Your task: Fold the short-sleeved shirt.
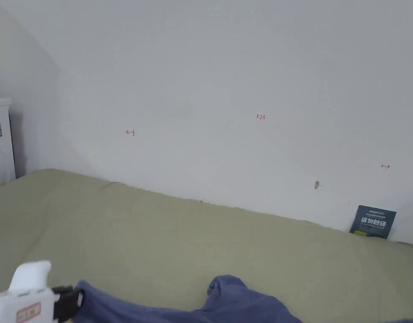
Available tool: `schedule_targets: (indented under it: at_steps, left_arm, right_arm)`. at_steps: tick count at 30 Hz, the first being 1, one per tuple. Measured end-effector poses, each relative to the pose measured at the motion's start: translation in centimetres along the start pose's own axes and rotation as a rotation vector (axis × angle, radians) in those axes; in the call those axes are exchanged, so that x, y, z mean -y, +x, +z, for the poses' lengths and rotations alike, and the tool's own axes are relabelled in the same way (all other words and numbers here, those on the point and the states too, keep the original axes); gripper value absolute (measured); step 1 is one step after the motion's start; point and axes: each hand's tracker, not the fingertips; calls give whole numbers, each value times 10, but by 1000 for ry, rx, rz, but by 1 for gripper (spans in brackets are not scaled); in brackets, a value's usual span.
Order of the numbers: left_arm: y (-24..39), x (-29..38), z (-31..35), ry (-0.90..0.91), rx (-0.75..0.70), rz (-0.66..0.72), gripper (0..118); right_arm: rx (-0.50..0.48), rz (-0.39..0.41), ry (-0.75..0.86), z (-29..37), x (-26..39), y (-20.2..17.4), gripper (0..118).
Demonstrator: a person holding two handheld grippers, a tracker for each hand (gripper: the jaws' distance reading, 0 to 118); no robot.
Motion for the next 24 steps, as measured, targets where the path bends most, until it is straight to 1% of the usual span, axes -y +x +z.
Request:
schedule_targets:
  at_steps: [2,3,4,6,8,9,11,12,13,14,15,16,17,18,19,20,22,24]
  left_arm:
    - [-10,39,18,-55,18,-1,0]
    - [-8,57,28,-85,-9,-47,0]
    - [-10,76,36,-102,-37,-68,0]
    - [-20,111,43,-171,-40,-46,0]
    - [-19,131,46,-202,-40,9,0]
    - [-21,139,46,-211,-65,13,0]
    - [-25,144,38,-232,-78,14,0]
    - [-26,144,35,-228,-82,17,2]
    - [-28,144,35,-225,-81,22,9]
    - [-30,144,37,-204,-60,36,40]
    - [-35,143,36,-190,-71,46,86]
    - [-37,142,39,-195,-78,52,118]
    - [-37,142,48,-197,-79,58,115]
    - [-36,133,71,-79,-64,74,115]
    - [-38,128,89,-99,-78,86,117]
    - [-35,134,94,-92,-75,45,118]
    - [-30,132,127,14,-99,-16,118]
    - [-38,150,142,40,-143,-65,117]
  right_arm:
    - [26,5,-58,15,42,11,8]
    - [24,43,-116,22,66,17,8]
    - [53,73,-150,27,88,20,8]
    - [93,115,-252,37,139,27,8]
    - [143,104,-313,38,179,38,8]
    - [166,87,-347,32,199,51,8]
    - [219,39,-369,26,218,65,9]
    - [230,8,-354,25,223,71,9]
    - [242,-14,-332,25,225,75,10]
    - [246,-42,-296,21,230,81,31]
    - [254,-55,-283,19,230,84,67]
    - [269,-66,-304,18,228,86,103]
    - [267,-80,-321,27,222,77,118]
    - [232,-73,-289,46,215,63,118]
    - [214,-56,-227,54,210,56,118]
    - [186,-15,-190,64,205,44,118]
    - [143,54,-139,86,188,4,118]
    - [71,115,-81,106,177,-32,118]
